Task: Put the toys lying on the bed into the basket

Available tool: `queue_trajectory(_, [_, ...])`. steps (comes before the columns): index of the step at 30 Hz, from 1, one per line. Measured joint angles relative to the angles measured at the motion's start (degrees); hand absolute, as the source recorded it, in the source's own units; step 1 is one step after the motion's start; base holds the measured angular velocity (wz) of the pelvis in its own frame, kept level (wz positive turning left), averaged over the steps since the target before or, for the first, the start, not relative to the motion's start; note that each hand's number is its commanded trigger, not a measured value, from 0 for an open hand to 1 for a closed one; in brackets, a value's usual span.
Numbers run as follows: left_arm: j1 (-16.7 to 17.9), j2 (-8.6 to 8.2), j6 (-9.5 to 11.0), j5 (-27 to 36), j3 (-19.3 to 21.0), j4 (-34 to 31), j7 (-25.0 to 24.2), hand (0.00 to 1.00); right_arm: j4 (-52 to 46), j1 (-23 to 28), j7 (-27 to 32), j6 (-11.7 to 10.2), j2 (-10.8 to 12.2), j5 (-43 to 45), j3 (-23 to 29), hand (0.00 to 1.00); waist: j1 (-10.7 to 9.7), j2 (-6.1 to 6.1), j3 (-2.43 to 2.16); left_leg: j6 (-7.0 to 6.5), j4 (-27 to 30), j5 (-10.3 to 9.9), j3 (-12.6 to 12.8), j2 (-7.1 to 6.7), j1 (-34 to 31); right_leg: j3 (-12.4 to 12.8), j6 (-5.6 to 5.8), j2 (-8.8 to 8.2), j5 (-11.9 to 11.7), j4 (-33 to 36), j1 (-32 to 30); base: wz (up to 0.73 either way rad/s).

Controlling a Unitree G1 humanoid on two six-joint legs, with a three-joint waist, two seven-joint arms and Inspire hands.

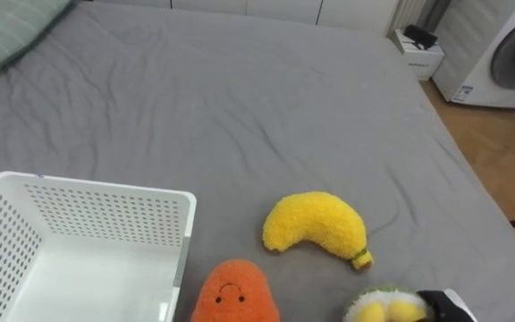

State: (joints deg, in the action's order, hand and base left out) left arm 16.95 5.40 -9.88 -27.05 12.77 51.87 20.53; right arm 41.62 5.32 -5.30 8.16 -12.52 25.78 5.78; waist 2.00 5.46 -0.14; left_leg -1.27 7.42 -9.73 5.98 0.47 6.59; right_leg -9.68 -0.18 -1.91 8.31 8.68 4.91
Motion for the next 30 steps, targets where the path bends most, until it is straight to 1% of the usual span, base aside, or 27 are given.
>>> queue_trajectory(6, [-0.3, -0.16, -0.1, 0.0, 0.0, 0.0, -0.3, 0.00, 0.2, -0.6, -0.4, 0.1, 0.0, 0.8, 0.0, 1.00, 0.0, -0.47, 0.01, 0.00, 0.0, 0.0, -0.1, -0.01, 0.0, -0.3, 0.01, -0.04, 0.0, 0.1, -0.2, 0.00])
queue_trajectory(9, [-0.3, -0.20, -0.1, 0.0, -0.1, -0.1, -0.5, 0.00, -0.1, -1.1, 0.2, 0.2, 0.0, 1.2, 0.0, 1.00, 0.0, -0.50, -0.11, 0.00, 0.0, 0.0, -0.1, 0.00, 0.0, -0.4, 0.01, -0.05, 0.0, 0.1, -0.2, 0.00])
queue_trajectory(14, [-0.4, -0.20, -0.2, -0.1, -0.1, -0.3, -0.5, 0.00, -4.9, -1.1, 1.5, 0.2, 0.0, 1.7, 0.2, 1.00, -0.3, -0.93, 0.12, 0.00, 0.0, 0.0, -0.1, -0.01, -0.1, -0.5, 0.02, -0.12, 0.0, 0.1, -0.3, 0.00])
queue_trajectory(15, [-0.4, -0.20, -0.2, 0.0, -0.1, -0.3, -0.4, 0.00, -7.3, -1.1, 1.5, 0.6, 0.0, 2.3, 0.3, 1.00, -0.4, -0.95, 0.15, 0.00, 0.0, 0.0, -0.1, -0.01, -0.1, -0.6, 0.02, -0.10, 0.0, 0.1, -0.3, 0.00])
queue_trajectory(18, [-0.4, -0.21, -0.2, 0.0, 0.0, -0.3, -0.4, 0.00, -15.0, -0.9, 1.5, 0.6, 0.0, 3.7, 1.1, 1.00, -0.5, -0.89, 0.19, 0.00, -0.1, 0.0, 0.1, -0.01, 0.1, -0.5, 0.01, -0.06, 0.0, 0.1, -0.1, 0.00])
queue_trajectory(22, [-0.5, -0.20, -0.1, 0.6, 0.0, -0.3, -0.4, 0.00, -25.1, -0.8, 1.6, 0.6, 0.0, 1.7, 2.4, 1.00, -0.5, -0.88, 0.20, 0.00, 0.0, 0.0, 0.1, 0.02, 0.1, -0.2, 0.02, -0.01, 0.0, 0.1, 0.0, 0.00])
queue_trajectory(27, [-0.5, -0.24, 0.2, 0.6, 0.0, -0.1, -0.2, 0.00, -33.8, -0.7, 1.6, 0.6, 0.0, 0.0, 3.3, 1.00, -0.6, -1.09, 0.33, 0.00, 0.0, 0.0, 0.1, -0.01, 0.0, 0.0, 0.05, -0.01, 0.0, 0.1, -0.3, 0.00])
queue_trajectory(28, [-0.5, -0.26, 0.2, 0.6, 0.0, 0.0, -0.2, 0.00, -35.9, -0.7, 2.2, 0.6, 0.0, 0.0, 3.7, 1.00, -0.6, -1.21, 0.41, 0.00, -0.1, 0.0, 0.1, -0.01, -0.1, 0.0, 0.05, 0.00, 0.0, 0.1, -0.3, 0.00])
queue_trajectory(30, [-0.5, -0.34, 0.3, 0.6, -0.1, 0.0, -0.1, 0.00, -38.4, -0.8, 3.1, 0.6, 0.0, -0.4, 4.3, 1.00, -0.6, -1.40, 0.42, 0.00, -0.1, 0.0, 0.1, -0.01, -0.1, 0.0, 0.05, 0.01, 0.0, 0.1, -0.3, 0.00])
